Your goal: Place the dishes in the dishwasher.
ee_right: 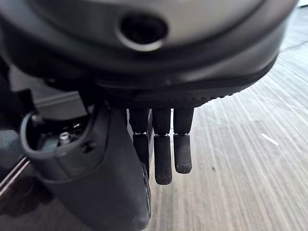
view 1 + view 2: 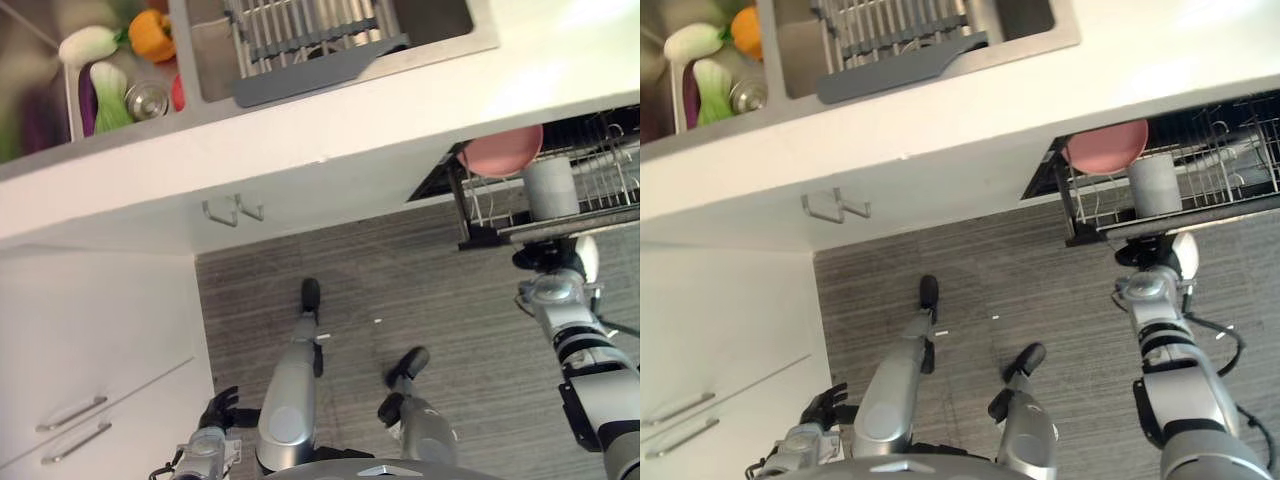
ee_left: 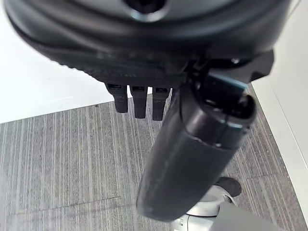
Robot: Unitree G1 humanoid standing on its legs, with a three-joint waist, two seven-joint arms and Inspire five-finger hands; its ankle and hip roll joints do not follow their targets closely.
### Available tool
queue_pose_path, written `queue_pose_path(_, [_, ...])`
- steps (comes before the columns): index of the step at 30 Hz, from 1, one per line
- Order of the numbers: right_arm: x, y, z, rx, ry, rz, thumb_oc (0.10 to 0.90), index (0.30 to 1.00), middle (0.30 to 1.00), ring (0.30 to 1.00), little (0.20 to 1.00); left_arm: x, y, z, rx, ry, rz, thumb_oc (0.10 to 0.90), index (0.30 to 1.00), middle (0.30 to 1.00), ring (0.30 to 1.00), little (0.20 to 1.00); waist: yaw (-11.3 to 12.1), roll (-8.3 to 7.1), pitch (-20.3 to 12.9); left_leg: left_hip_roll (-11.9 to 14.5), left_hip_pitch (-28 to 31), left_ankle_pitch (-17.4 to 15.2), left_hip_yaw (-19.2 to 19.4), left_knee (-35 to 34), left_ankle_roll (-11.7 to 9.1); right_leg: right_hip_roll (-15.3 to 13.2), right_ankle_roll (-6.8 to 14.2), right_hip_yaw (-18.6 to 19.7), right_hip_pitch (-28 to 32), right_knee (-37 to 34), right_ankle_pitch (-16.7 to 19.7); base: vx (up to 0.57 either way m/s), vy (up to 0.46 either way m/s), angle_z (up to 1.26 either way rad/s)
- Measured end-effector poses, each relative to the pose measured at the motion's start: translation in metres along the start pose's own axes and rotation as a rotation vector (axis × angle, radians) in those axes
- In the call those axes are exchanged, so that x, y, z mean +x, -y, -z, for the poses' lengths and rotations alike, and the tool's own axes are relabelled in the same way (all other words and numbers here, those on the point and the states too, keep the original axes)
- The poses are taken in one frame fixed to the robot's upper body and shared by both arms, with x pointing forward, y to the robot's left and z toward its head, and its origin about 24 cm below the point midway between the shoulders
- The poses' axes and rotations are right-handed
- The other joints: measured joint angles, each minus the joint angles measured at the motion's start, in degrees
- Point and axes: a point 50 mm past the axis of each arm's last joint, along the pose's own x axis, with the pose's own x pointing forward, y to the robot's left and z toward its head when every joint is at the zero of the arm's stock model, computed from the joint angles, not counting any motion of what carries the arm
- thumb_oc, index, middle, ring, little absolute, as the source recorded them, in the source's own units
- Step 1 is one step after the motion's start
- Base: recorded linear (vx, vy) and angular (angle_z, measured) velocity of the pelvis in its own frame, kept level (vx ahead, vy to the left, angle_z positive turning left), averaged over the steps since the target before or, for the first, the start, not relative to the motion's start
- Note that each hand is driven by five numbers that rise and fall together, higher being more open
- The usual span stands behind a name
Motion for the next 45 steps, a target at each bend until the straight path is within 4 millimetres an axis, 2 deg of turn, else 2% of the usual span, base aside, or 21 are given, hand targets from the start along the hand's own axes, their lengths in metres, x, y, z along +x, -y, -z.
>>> queue_pose_path(3, [0.015, 0.022, -0.033, -0.125, 0.064, 0.037, 0.400, 0.300, 0.300, 0.300, 0.300, 0.002, -0.004, -0.002, 0.005, -0.004, -0.010, 0.800, 0.900, 0.900, 0.900, 0.900, 1.2, -1.15, 0.7, -0.1, -2.6, 0.2, -1.6, 0.5, 0.1, 0.6, -0.1, -1.4, -1.2, 0.0, -0.1, 0.00, -0.037, 0.24])
queue_pose_path(9, [0.026, 0.058, -0.097, -0.208, 0.197, 0.141, 0.400, 0.300, 0.300, 0.300, 0.300, 0.007, -0.019, -0.041, 0.019, 0.124, -0.044, 0.800, 0.900, 0.900, 0.900, 0.900, 2.8, -3.15, 2.0, -0.3, -6.2, 1.3, -3.0, 0.1, 0.1, 1.0, 0.0, -1.5, -3.8, 0.0, -0.1, 0.00, -0.023, 0.14])
queue_pose_path(16, [0.025, 0.058, -0.101, -0.250, 0.238, 0.152, 0.400, 0.300, 0.300, 0.300, 0.300, 0.003, -0.013, -0.085, 0.028, 0.304, 0.037, 0.800, 0.900, 0.900, 0.900, 0.900, 2.4, -3.25, 2.2, -0.3, -6.6, 3.0, -3.6, -1.9, 0.1, 1.3, 0.2, -0.8, -4.7, 0.0, -0.3, -0.01, 0.002, 0.04])
queue_pose_path(17, [0.025, 0.057, -0.100, -0.257, 0.242, 0.152, 0.579, 0.568, 0.568, 0.568, 0.568, 0.002, -0.012, -0.089, 0.014, 0.324, 0.048, 0.800, 0.900, 0.900, 0.900, 0.900, 2.4, -3.17, 2.2, -0.2, -6.6, 3.1, -3.6, -2.1, 0.1, 1.3, 0.2, -0.8, -4.7, 0.0, -0.3, -0.04, 0.013, 0.01])
queue_pose_path(18, [0.024, 0.057, -0.101, -0.253, 0.246, 0.152, 0.800, 0.900, 0.900, 0.900, 0.900, 0.002, -0.011, -0.090, 0.012, 0.331, 0.052, 0.800, 0.900, 0.900, 0.900, 0.900, 2.3, -3.16, 2.2, -0.2, -6.5, 3.2, -3.6, -2.2, 0.1, 1.3, 0.2, -0.8, -4.8, 0.0, -0.3, -0.03, 0.025, 0.00])
queue_pose_path(22, [0.011, 0.025, -0.090, -0.126, 0.318, 0.096, 0.800, 0.900, 0.900, 0.900, 0.900, 0.003, -0.009, -0.087, -0.005, 0.306, 0.069, 0.800, 0.900, 0.900, 0.900, 0.900, 2.0, -3.07, 2.2, -0.4, -5.1, 3.4, -3.0, -3.0, 0.2, 1.0, 0.3, -0.2, -4.0, 0.0, -0.3, 0.00, 0.019, -0.03])
queue_pose_path(24, [-0.007, -0.012, -0.075, -0.018, 0.328, 0.007, 0.800, 0.900, 0.900, 0.900, 0.900, 0.004, -0.006, -0.082, -0.026, 0.279, 0.068, 0.800, 0.900, 0.900, 0.900, 0.900, 2.1, -3.01, 2.1, -0.2, -3.0, 3.4, -2.4, -3.2, 0.2, 0.7, 0.3, 0.2, -2.3, 0.0, -0.3, 0.04, 0.062, -0.06])
queue_pose_path(26, [-0.034, -0.061, -0.039, -0.010, 0.258, -0.146, 0.800, 0.900, 0.900, 0.900, 0.900, 0.004, 0.001, -0.078, -0.042, 0.253, 0.085, 0.800, 0.900, 0.900, 0.900, 0.900, 1.2, -2.83, 1.9, -0.4, 0.5, 3.1, -1.9, -3.6, 0.0, 0.0, 0.3, 0.4, 0.7, 0.0, -0.3, 0.11, 0.152, 0.03])
queue_pose_path(27, [-0.059, -0.090, -0.013, 0.048, 0.206, -0.232, 0.800, 0.900, 0.900, 0.900, 0.900, 0.004, 0.003, -0.071, -0.067, 0.218, 0.087, 0.800, 0.900, 0.900, 0.900, 0.900, 0.6, -2.88, 1.6, -0.8, 2.9, 2.7, -1.4, -4.1, 0.1, -0.4, 0.5, 0.5, 3.1, 0.2, -0.5, 0.18, 0.249, 0.00])
queue_pose_path(29, [-0.089, -0.113, 0.035, 0.027, 0.080, -0.339, 0.800, 0.900, 0.900, 0.900, 0.900, 0.006, 0.005, -0.067, -0.065, 0.187, 0.096, 0.800, 0.900, 0.900, 0.900, 0.900, -1.0, -3.29, 0.8, -1.4, 4.9, 0.4, -0.6, -3.9, 0.7, -1.4, 0.9, 0.9, 4.4, 1.3, -0.8, 0.12, 0.235, -0.05])
queue_pose_path(31, [-0.117, -0.127, 0.073, 0.035, -0.054, -0.399, 0.800, 0.900, 0.900, 0.900, 0.900, 0.008, 0.004, -0.046, -0.108, 0.092, 0.068, 0.800, 0.900, 0.900, 0.900, 0.900, -3.5, -3.44, 0.0, -2.0, 8.3, -0.1, 0.5, -4.1, 1.5, -3.0, 1.3, 1.9, 5.8, 4.6, -1.2, 0.15, 0.335, -0.19])
queue_pose_path(32, [-0.145, -0.122, 0.133, -0.043, -0.237, -0.437, 0.800, 0.900, 0.900, 0.900, 0.900, 0.009, 0.001, -0.024, -0.073, -0.018, 0.036, 0.800, 0.900, 0.900, 0.900, 0.900, -6.4, -3.98, -2.6, -3.2, 11.0, -2.7, 2.9, -3.7, 2.2, -5.6, 1.3, 2.8, 6.1, 9.2, -1.2, 0.24, 0.315, -0.16])
queue_pose_path(33, [-0.154, -0.115, 0.155, -0.060, -0.319, -0.429, 0.800, 0.900, 0.900, 0.900, 0.900, 0.009, 0.001, -0.013, -0.056, -0.078, 0.023, 0.800, 0.900, 0.900, 0.900, 0.900, -8.0, -3.55, -3.3, -3.2, 13.0, -3.1, 4.0, -3.7, 2.7, -6.8, 1.3, 3.8, 6.7, 12.5, -1.2, 0.26, 0.393, -0.09])
queue_pose_path(34, [-0.179, -0.097, 0.202, -0.132, -0.499, -0.419, 0.800, 0.900, 0.900, 0.900, 0.900, 0.004, -0.003, 0.017, -0.001, -0.205, -0.009, 0.800, 0.900, 0.900, 0.900, 0.900, -11.0, -3.75, -6.8, -3.2, 16.3, -4.2, 4.8, -4.0, 4.1, -9.7, 1.8, 7.3, 5.0, 22.4, -1.0, 0.10, 0.191, -0.07])
queue_pose_path(37, [-0.219, -0.072, 0.253, -0.248, -0.691, -0.454, 0.800, 0.900, 0.900, 0.900, 0.900, -0.003, -0.016, 0.042, 0.054, -0.285, -0.043, 0.800, 0.900, 0.900, 0.900, 0.900, -13.2, -3.76, -10.2, -2.3, 20.5, -5.8, 5.1, -4.4, 5.3, -10.3, 3.5, 17.8, -1.2, 35.6, 3.2, 0.17, 0.111, -0.17])
queue_pose_path(39, [-0.242, -0.073, 0.268, -0.250, -0.809, -0.478, 0.800, 0.900, 0.900, 0.900, 0.900, -0.003, -0.024, 0.042, 0.068, -0.297, -0.064, 0.800, 0.900, 0.900, 0.900, 0.900, -13.4, -4.48, -11.6, -1.6, 21.2, -6.0, 4.3, -4.5, 5.6, -7.4, 3.9, 22.3, -4.2, 36.1, -1.9, 0.16, -0.082, 0.03])
queue_pose_path(41, [-0.260, -0.077, 0.275, -0.224, -0.889, -0.518, 0.800, 0.900, 0.900, 0.900, 0.900, -0.002, -0.025, 0.039, 0.074, -0.285, -0.062, 0.800, 0.900, 0.900, 0.900, 0.900, -14.1, -5.18, -12.5, -2.5, 21.2, -5.8, 3.4, -4.4, 5.4, -5.0, 4.1, 23.3, -3.6, 26.1, -5.0, 0.20, -0.157, 0.33])
queue_pose_path(42, [-0.271, -0.084, 0.276, -0.180, -0.953, -0.548, 0.800, 0.900, 0.900, 0.900, 0.900, -0.002, -0.018, 0.040, 0.072, -0.291, -0.041, 0.800, 0.900, 0.900, 0.900, 0.900, -15.8, -5.02, -13.8, -4.0, 20.2, -5.7, 1.4, -4.3, 5.4, -1.9, 4.0, 29.4, -1.8, 13.0, -6.1, 0.17, -0.160, 0.53])
queue_pose_path(43, [-0.272, -0.086, 0.276, -0.158, -0.974, -0.554, 0.800, 0.900, 0.900, 0.900, 0.900, -0.003, -0.014, 0.043, 0.074, -0.301, -0.027, 0.800, 0.900, 0.900, 0.900, 0.900, -16.3, -4.48, -14.5, -4.2, 19.7, -5.7, 0.9, -4.3, 5.4, -0.7, 3.9, 31.6, -1.6, 9.6, -6.1, 0.17, -0.192, 0.64])
queue_pose_path(44, [-0.274, -0.090, 0.274, -0.136, -0.979, -0.569, 0.800, 0.900, 0.900, 0.900, 0.900, -0.005, -0.013, 0.046, 0.078, -0.308, -0.015, 0.800, 0.900, 0.900, 0.900, 0.900, -16.7, -3.80, -15.5, -4.3, 18.7, -5.7, 0.3, -4.5, 5.4, 0.9, 3.6, 32.6, -1.4, 6.8, -6.3, 0.11, -0.154, 0.61])
queue_pose_path(45, [-0.281, -0.092, 0.275, -0.110, -1.006, -0.576, 0.800, 0.900, 0.900, 0.900, 0.900, -0.004, -0.010, 0.045, 0.087, -0.306, 0.004, 0.800, 0.900, 0.900, 0.900, 0.900, -16.7, -3.04, -16.0, -4.8, 18.1, -5.9, -1.0, -4.5, 5.0, 1.3, 3.1, 30.7, -0.9, 6.6, -6.5, 0.14, -0.164, 0.96])
